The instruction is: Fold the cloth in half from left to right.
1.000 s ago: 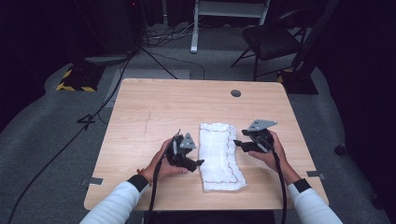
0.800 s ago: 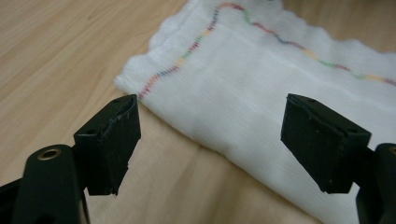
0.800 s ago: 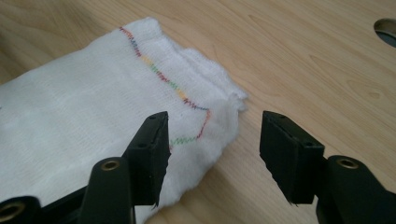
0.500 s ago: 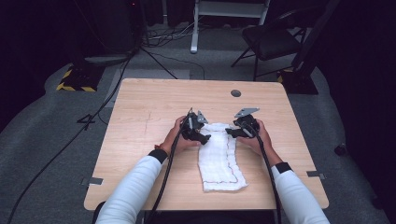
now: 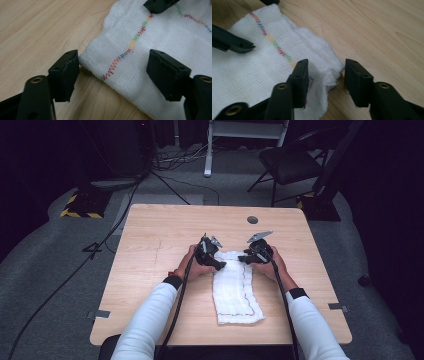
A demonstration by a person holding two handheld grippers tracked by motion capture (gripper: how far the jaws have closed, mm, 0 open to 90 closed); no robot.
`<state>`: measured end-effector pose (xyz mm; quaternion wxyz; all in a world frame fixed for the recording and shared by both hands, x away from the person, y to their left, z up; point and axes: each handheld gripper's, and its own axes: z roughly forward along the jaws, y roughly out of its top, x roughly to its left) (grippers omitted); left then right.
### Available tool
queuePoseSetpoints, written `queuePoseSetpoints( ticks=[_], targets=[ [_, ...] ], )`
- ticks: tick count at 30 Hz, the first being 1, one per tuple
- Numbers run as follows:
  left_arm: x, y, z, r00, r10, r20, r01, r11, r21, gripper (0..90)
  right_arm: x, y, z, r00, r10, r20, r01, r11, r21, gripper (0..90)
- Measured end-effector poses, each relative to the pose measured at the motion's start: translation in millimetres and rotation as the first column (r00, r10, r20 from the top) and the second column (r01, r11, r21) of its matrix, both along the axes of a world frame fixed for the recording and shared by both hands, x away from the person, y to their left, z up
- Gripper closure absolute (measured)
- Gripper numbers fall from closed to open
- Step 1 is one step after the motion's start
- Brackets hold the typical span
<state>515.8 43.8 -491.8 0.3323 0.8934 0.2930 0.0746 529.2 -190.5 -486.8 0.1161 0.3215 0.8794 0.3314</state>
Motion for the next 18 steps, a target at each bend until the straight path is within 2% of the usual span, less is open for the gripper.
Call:
queuePoseSetpoints(
  ticks=[1,4,8,9,10,14,16,18],
  targets=[
    [0.7,0.5,0.8,0.9995,-0.031,-0.001,0.031,0.9995,-0.001,35.3,-0.1,-2.0,-1.0,0.9995,0.008,-0.032,-0.007,0.999,0.037,67.0],
    [1.9,-0.4,2.8,0.9966,-0.081,-0.016,0.081,0.9967,-0.004,45.7,-1.0,-2.2,-1.6,0.9990,0.017,-0.043,-0.014,0.998,0.056,75.3],
    [5.0,-1.7,5.3,0.9941,-0.102,-0.036,0.102,0.9947,0.004,59.8,-3.7,2.0,0.5,0.9992,0.024,-0.031,-0.023,0.999,0.026,80.4],
    [7.3,-2.4,6.4,0.9946,-0.094,-0.043,0.095,0.9954,0.009,64.2,-5.6,5.5,2.1,0.9995,0.031,-0.009,-0.031,0.999,-0.006,82.1],
    [7.5,-3.5,6.6,0.9957,-0.086,-0.034,0.086,0.9962,0.011,67.1,-6.1,6.3,2.5,0.9997,0.026,-0.001,-0.026,1.000,-0.016,82.4],
    [8.7,-8.9,8.0,0.9974,-0.055,0.047,0.052,0.9970,0.057,73.6,-7.1,5.5,6.4,0.9983,-0.008,0.058,0.010,1.000,-0.027,83.4],
    [11.9,-8.9,10.1,0.9980,-0.024,0.058,0.022,0.9991,0.036,74.7,-7.2,3.6,11.1,0.9953,-0.025,0.094,0.026,1.000,-0.014,83.7],
    [14.4,-7.5,13.7,0.9978,0.006,0.065,-0.005,0.9999,-0.013,74.8,-8.4,3.5,16.7,0.9894,-0.036,0.141,0.039,0.999,-0.015,83.9]
  ],
)
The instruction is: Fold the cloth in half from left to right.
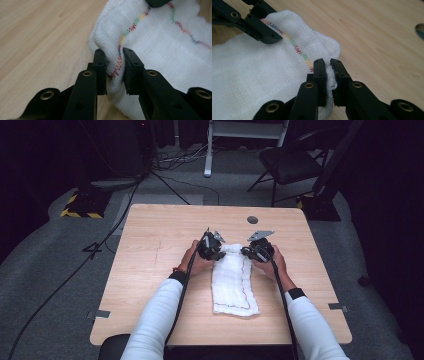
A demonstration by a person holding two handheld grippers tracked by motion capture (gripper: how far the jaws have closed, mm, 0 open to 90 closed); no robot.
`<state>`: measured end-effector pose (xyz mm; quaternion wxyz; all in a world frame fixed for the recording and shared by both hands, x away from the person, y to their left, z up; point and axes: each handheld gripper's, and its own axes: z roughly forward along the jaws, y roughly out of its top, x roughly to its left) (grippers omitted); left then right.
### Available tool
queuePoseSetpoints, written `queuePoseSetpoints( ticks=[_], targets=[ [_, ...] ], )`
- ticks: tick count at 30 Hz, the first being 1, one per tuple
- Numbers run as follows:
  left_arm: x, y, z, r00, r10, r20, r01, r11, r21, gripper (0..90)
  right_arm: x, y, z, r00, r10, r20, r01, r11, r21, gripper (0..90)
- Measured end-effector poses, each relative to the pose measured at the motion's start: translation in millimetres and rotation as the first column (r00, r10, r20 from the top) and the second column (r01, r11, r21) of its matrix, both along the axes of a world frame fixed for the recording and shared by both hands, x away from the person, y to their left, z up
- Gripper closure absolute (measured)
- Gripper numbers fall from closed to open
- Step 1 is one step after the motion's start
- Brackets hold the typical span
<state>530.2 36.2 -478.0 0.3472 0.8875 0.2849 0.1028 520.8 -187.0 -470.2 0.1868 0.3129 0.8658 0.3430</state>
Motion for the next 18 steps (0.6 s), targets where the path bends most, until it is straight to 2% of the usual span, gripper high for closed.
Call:
queuePoseSetpoints(
  ticks=[2,6,9,11,12,15,18],
  targets=[
    [1.8,1.6,4.9,0.9999,0.000,0.014,0.001,0.9996,-0.028,74.4,-0.6,-0.4,5.8,0.9994,-0.007,0.034,0.007,1.000,-0.003,83.9],
    [3.8,6.1,19.0,0.9992,-0.011,0.037,0.014,0.9968,-0.078,73.9,-1.2,-3.4,19.2,0.9968,-0.020,0.077,0.018,1.000,0.023,84.1],
    [2.5,6.6,28.8,0.9974,-0.024,0.068,0.029,0.9968,-0.075,73.0,-4.0,-4.8,32.4,0.9931,-0.020,0.116,0.015,0.999,0.040,84.2],
    [1.4,7.3,31.8,0.9972,-0.022,0.071,0.027,0.9968,-0.075,69.3,-5.0,-5.0,35.4,0.9922,-0.018,0.123,0.013,0.999,0.040,84.2],
    [-1.4,9.5,35.8,0.9962,-0.022,0.085,0.029,0.9963,-0.081,69.0,-8.5,-4.7,42.1,0.9904,-0.006,0.138,0.000,0.999,0.043,84.3],
    [-10.5,14.8,40.5,0.9935,-0.043,0.106,0.053,0.9941,-0.094,69.9,-15.6,-3.7,46.3,0.9890,0.018,0.147,-0.024,0.999,0.039,84.3],
    [-19.8,19.7,39.1,0.9901,-0.087,0.110,0.095,0.9930,-0.070,81.5,-25.9,-3.2,47.9,0.9878,0.050,0.147,-0.060,0.996,0.061,84.4]
  ],
)
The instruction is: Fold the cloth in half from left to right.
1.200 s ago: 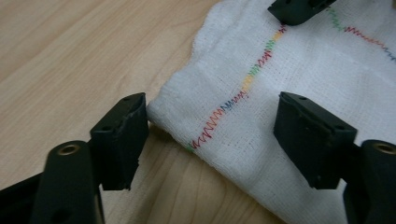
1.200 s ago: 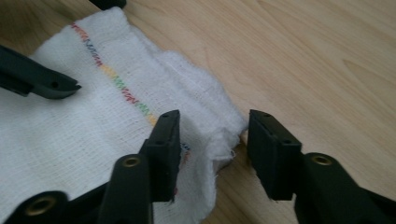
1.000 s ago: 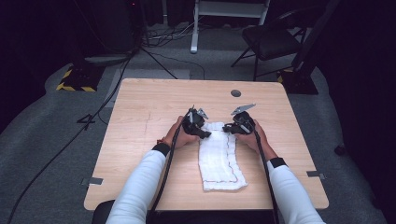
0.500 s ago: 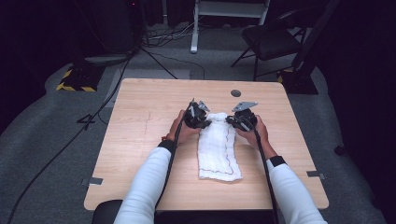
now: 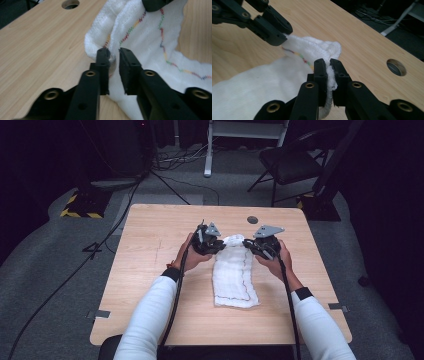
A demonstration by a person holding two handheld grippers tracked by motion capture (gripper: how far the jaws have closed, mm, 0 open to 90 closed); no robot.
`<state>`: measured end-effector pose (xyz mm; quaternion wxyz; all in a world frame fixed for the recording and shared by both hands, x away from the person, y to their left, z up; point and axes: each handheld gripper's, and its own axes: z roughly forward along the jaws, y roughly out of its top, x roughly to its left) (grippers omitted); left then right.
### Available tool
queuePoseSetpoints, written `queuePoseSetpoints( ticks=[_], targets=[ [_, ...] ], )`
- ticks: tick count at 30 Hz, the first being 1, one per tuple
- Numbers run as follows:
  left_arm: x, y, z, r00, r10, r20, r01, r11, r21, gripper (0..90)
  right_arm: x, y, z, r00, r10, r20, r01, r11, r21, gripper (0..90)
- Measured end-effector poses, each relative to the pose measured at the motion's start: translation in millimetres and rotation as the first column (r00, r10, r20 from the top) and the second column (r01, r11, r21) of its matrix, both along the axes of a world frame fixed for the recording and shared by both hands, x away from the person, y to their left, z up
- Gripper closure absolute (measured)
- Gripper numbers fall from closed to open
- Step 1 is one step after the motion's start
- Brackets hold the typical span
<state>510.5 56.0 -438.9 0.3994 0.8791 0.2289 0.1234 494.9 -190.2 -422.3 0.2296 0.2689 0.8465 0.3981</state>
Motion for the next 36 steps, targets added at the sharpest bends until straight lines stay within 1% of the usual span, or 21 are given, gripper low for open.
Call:
queuePoseSetpoints(
  ticks=[2,3,5,6,9,10,12,14,16,17,18,19,20,22,23,24,26,28,30,32,36],
  targets=[
    [-3.1,0.7,-2.1,0.9999,-0.014,0.004,0.014,0.9999,0.010,84.4,-3.4,0.6,-0.3,0.9999,0.012,0.002,-0.012,1.000,-0.003,84.4],
    [-6.5,1.2,-4.7,0.9994,-0.036,0.001,0.036,0.9993,0.013,86.7,-11.1,2.2,-0.8,0.9992,0.040,0.004,-0.040,0.999,-0.002,84.5],
    [-8.3,1.2,-5.9,0.9993,-0.038,0.001,0.038,0.9990,0.022,87.3,-13.3,2.6,-0.8,0.9990,0.045,0.004,-0.045,0.999,0.000,84.5],
    [-9.7,1.4,-6.9,0.9993,-0.036,0.013,0.036,0.9990,0.025,87.4,-18.3,3.5,-0.8,0.9978,0.066,0.004,-0.066,0.998,-0.002,84.5],
    [-12.2,4.5,-4.8,0.9991,-0.028,0.032,0.027,0.9995,0.019,85.1,-22.7,2.6,0.0,0.9969,0.079,0.002,-0.079,0.997,0.000,84.6],
    [-12.6,6.0,-4.1,0.9992,-0.013,0.037,0.013,0.9998,0.013,80.8,-23.9,2.2,0.4,0.9967,0.082,0.002,-0.082,0.997,0.001,84.6],
    [-12.8,7.1,-3.7,0.9993,0.017,0.034,-0.017,0.9998,-0.007,60.7,-26.8,0.8,1.9,0.9960,0.090,0.003,-0.090,0.996,0.002,84.6],
    [-13.0,6.7,-3.9,0.9994,0.025,0.025,-0.024,0.9994,-0.023,43.9,-29.7,-0.3,3.2,0.9947,0.103,0.004,-0.103,0.995,0.004,84.6],
    [-13.6,5.1,-4.7,0.9989,0.036,0.031,-0.036,0.9992,-0.019,28.2,-31.3,-0.4,3.5,0.9937,0.112,0.005,-0.112,0.994,0.005,84.6],
    [-13.6,3.1,-6.1,0.9980,0.048,0.040,-0.047,0.9988,-0.013,28.2,-32.9,-0.3,3.5,0.9926,0.121,0.001,-0.121,0.993,0.003,84.6],
    [-12.5,1.5,-7.3,0.9981,0.050,0.036,-0.050,0.9987,-0.007,23.8,-37.4,0.2,3.6,0.9901,0.141,0.002,-0.141,0.990,-0.007,84.6],
    [-11.2,-0.3,-8.8,0.9986,0.046,0.027,-0.046,0.9989,-0.002,23.2,-39.4,0.2,3.6,0.9894,0.145,0.004,-0.145,0.989,-0.008,84.6],
    [-8.4,-3.2,-12.1,0.9996,0.027,-0.001,-0.027,0.9996,0.004,22.4,-41.1,0.0,3.6,0.9891,0.147,0.005,-0.147,0.989,-0.008,84.6],
    [-7.9,-8.2,-15.6,1.0000,0.005,-0.006,-0.005,0.9997,0.026,24.8,-44.3,-0.9,3.9,0.9880,0.155,0.004,-0.155,0.988,-0.001,84.6],
    [-7.9,-8.2,-15.6,1.0000,0.005,-0.006,-0.005,0.9997,0.026,29.8,-44.3,-0.9,3.9,0.9880,0.155,0.004,-0.155,0.988,-0.001,84.6],
    [-8.9,-11.2,-17.6,0.9996,-0.028,-0.010,0.029,0.9990,0.033,37.9,-48.3,-2.3,4.7,0.9860,0.166,0.008,-0.166,0.986,-0.003,84.6],
    [-9.7,-11.1,-17.4,0.9983,-0.058,0.002,0.058,0.9977,0.035,58.3,-50.6,-3.3,5.5,0.9860,0.166,0.012,-0.166,0.986,-0.006,84.6],
    [-11.2,-9.8,-15.5,0.9979,-0.064,0.010,0.063,0.9972,0.040,68.6,-52.2,-4.5,6.3,0.9863,0.164,0.017,-0.164,0.986,-0.005,84.6],
    [-14.3,-6.9,-11.5,0.9959,-0.089,0.017,0.089,0.9955,0.032,76.7,-53.2,-6.0,7.1,0.9865,0.162,0.021,-0.162,0.987,-0.006,84.6],
    [-19.3,-3.8,-5.2,0.9948,-0.094,0.039,0.093,0.9950,0.036,80.4,-54.1,-7.1,7.9,0.9864,0.163,0.022,-0.163,0.987,0.003,84.6],
    [-26.7,2.5,5.8,0.9925,-0.107,0.058,0.106,0.9939,0.032,79.7,-57.1,-7.4,11.5,0.9855,0.166,0.035,-0.166,0.986,0.005,84.6]
  ],
)
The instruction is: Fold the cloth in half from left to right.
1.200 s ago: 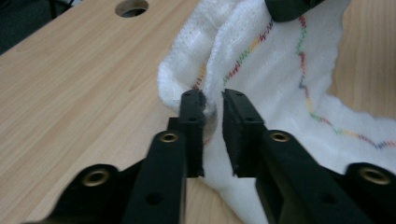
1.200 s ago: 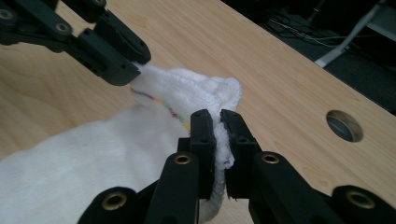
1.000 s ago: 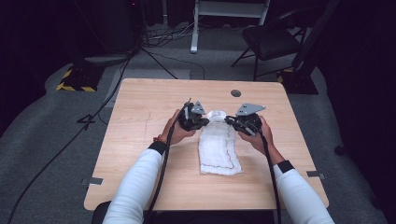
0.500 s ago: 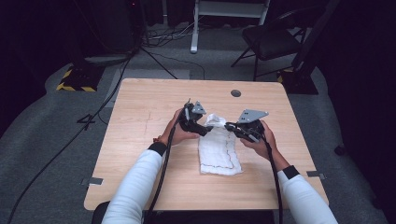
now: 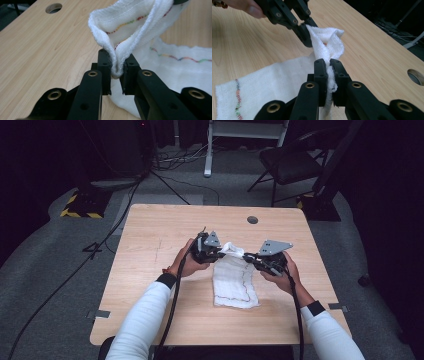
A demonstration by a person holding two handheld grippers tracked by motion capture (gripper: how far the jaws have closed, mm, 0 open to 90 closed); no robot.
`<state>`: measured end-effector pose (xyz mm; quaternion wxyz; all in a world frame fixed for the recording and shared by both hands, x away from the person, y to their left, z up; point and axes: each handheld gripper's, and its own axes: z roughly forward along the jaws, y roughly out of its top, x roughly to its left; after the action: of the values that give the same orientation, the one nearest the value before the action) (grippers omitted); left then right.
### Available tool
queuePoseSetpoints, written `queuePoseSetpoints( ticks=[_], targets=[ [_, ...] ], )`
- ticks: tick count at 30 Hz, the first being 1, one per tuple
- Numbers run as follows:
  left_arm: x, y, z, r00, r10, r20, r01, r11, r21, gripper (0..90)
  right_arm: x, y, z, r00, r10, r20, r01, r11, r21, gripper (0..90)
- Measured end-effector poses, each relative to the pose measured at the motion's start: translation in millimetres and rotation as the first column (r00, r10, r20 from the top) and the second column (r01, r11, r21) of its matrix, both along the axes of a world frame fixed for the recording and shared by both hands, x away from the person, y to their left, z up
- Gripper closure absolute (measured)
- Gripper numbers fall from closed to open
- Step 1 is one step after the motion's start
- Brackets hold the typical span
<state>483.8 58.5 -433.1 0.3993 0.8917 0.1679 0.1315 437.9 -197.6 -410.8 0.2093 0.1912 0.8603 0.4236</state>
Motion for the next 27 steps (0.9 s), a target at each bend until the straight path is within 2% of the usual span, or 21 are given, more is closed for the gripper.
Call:
queuePoseSetpoints(
  ticks=[3,4,8,9,10,13,14,15,16,17,18,23,24,26,27],
  targets=[
    [-10.6,7.0,10.1,0.9996,-0.028,-0.002,0.028,0.9996,-0.007,76.8,-3.6,-1.2,4.0,1.0000,0.005,0.008,-0.005,1.000,0.009,84.6],
    [-10.6,7.0,10.1,0.9996,-0.028,-0.002,0.028,0.9996,-0.007,76.7,-5.2,-2.1,5.1,0.9999,0.005,0.009,-0.005,1.000,0.013,84.6],
    [-29.3,7.3,9.7,0.9976,-0.068,0.015,0.067,0.9975,0.022,78.7,-12.7,-5.5,5.1,0.9996,0.028,-0.001,-0.028,0.999,0.023,84.6],
    [-29.3,7.3,9.7,0.9976,-0.068,0.015,0.067,0.9975,0.022,78.9,-12.7,-5.5,5.1,0.9996,0.028,-0.001,-0.028,0.999,0.023,84.6],
    [-38.0,6.5,8.6,0.9961,-0.086,0.020,0.085,0.9958,0.035,78.2,-18.1,-7.2,1.5,0.9989,0.046,-0.011,-0.046,0.999,0.013,84.6],
    [-48.8,6.6,7.5,0.9907,-0.136,0.004,0.135,0.9894,0.052,76.1,-25.1,-10.3,-3.4,0.9975,0.066,-0.024,-0.066,0.998,0.003,84.6],
    [-48.8,6.6,7.5,0.9907,-0.136,0.004,0.135,0.9894,0.052,75.7,-27.1,-11.6,-4.8,0.9966,0.076,-0.031,-0.076,0.997,0.003,84.5],
    [-54.0,5.5,5.4,0.9884,-0.151,-0.012,0.152,0.9861,0.068,75.5,-28.9,-12.5,-6.1,0.9962,0.080,-0.035,-0.080,0.997,0.000,84.6],
    [-54.0,5.5,5.4,0.9884,-0.151,-0.012,0.152,0.9861,0.068,75.5,-28.9,-12.5,-6.1,0.9962,0.080,-0.035,-0.080,0.997,0.000,84.6],
    [-57.4,4.8,4.2,0.9867,-0.162,-0.012,0.163,0.9823,0.093,75.5,-30.6,-13.1,-7.5,0.9957,0.084,-0.039,-0.084,0.996,-0.001,84.5],
    [-61.2,4.3,2.0,0.9846,-0.174,-0.018,0.175,0.9796,0.100,74.3,-34.1,-13.7,-11.0,0.9943,0.095,-0.049,-0.095,0.995,-0.016,84.5],
    [-69.1,3.5,-7.5,0.9798,-0.194,-0.047,0.198,0.9740,0.110,75.2,-39.6,-14.6,-18.8,0.9919,0.106,-0.071,-0.108,0.994,-0.029,84.5],
    [-71.8,3.0,-10.4,0.9776,-0.204,-0.052,0.209,0.9706,0.120,75.2,-41.1,-14.5,-21.2,0.9910,0.109,-0.078,-0.112,0.993,-0.033,84.5],
    [-77.6,2.9,-14.6,0.9783,-0.197,-0.064,0.203,0.9718,0.119,74.5,-46.9,-14.4,-29.2,0.9889,0.116,-0.093,-0.121,0.991,-0.049,84.4],
    [-79.3,3.3,-15.5,0.9761,-0.205,-0.072,0.213,0.9703,0.116,73.5,-48.6,-14.6,-30.8,0.9882,0.118,-0.099,-0.123,0.991,-0.051,84.4]
  ],
)
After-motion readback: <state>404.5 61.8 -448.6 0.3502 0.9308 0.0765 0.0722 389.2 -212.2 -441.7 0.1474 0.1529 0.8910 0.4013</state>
